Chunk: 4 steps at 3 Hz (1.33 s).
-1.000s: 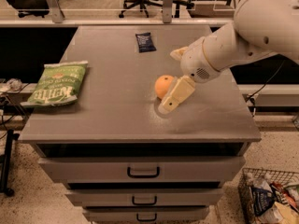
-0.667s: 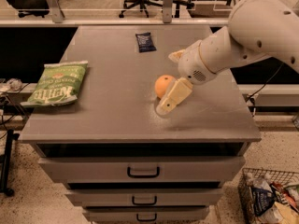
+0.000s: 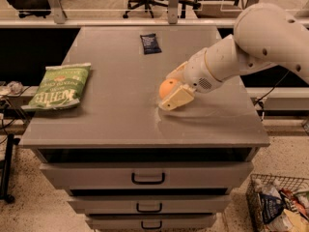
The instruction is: Move orange near rxbar blueberry
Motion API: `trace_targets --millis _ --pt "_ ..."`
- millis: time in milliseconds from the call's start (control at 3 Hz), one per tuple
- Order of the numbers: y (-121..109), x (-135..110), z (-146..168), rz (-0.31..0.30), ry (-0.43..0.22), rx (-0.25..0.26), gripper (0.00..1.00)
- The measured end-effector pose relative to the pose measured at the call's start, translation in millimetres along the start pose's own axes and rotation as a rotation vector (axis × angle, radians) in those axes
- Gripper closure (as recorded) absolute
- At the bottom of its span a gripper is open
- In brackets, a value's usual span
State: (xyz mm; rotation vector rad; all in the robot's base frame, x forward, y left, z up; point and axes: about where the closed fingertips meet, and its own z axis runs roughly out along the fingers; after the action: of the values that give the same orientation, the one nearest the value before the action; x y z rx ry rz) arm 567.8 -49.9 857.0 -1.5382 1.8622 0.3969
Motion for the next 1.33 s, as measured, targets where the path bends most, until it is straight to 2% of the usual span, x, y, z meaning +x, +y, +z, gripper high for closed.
trace_targets --millis 333,667,1000,1333 --pt "1.0 6.1 -1.1 0.01 0.003 -0.001 0.64" --pt "-12.8 -1.0 -25.6 -0.012 -0.015 0.047 0.87" --pt "-50.6 -26.0 -81.3 -0.069 -0.059 0.172 1.0" --pt "-52.4 -25.8 -79.7 -0.069 -0.057 0.176 1.0"
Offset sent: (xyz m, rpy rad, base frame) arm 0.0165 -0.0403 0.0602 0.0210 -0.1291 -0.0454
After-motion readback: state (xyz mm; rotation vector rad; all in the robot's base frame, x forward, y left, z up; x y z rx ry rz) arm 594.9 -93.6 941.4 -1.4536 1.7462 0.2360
